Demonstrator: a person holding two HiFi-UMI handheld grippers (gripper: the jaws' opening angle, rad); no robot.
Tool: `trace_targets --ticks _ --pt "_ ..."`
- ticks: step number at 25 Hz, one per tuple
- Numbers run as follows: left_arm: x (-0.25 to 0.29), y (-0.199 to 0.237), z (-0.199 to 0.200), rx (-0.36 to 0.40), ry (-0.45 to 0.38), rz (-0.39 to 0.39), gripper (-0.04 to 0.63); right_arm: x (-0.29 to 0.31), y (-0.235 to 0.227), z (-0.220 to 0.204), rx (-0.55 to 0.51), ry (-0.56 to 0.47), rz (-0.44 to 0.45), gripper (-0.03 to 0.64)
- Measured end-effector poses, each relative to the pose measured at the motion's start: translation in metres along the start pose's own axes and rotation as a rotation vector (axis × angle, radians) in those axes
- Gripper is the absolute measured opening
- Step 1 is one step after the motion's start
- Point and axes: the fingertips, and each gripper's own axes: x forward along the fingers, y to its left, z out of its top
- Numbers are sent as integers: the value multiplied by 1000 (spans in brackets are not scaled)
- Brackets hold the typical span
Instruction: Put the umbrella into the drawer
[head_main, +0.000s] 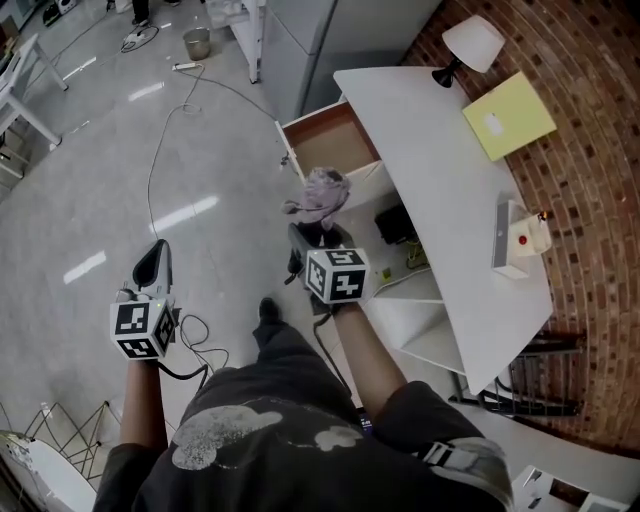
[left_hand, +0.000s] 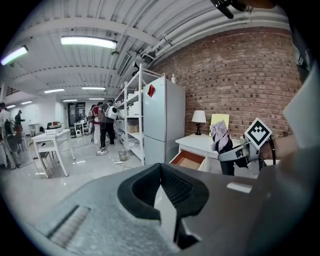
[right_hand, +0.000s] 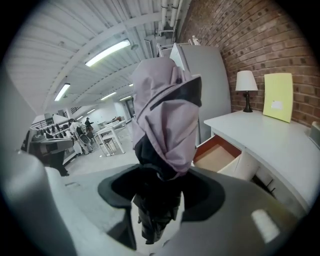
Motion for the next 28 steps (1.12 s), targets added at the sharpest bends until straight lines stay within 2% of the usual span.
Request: trace_targets --ticks 6,16,20,28 --pt "63 4 34 14 -26 5 9 29 -41 29 -2 7 -10 245" --pt "153 16 58 37 -3 -83 9 72 -75 46 77 25 -67 245" --pt "207 21 77 75 -16 -168 9 93 -89 60 112 15 -130 245" --pt "336 35 98 143 43 -399 9 153 -113 79 240 24 -312 245"
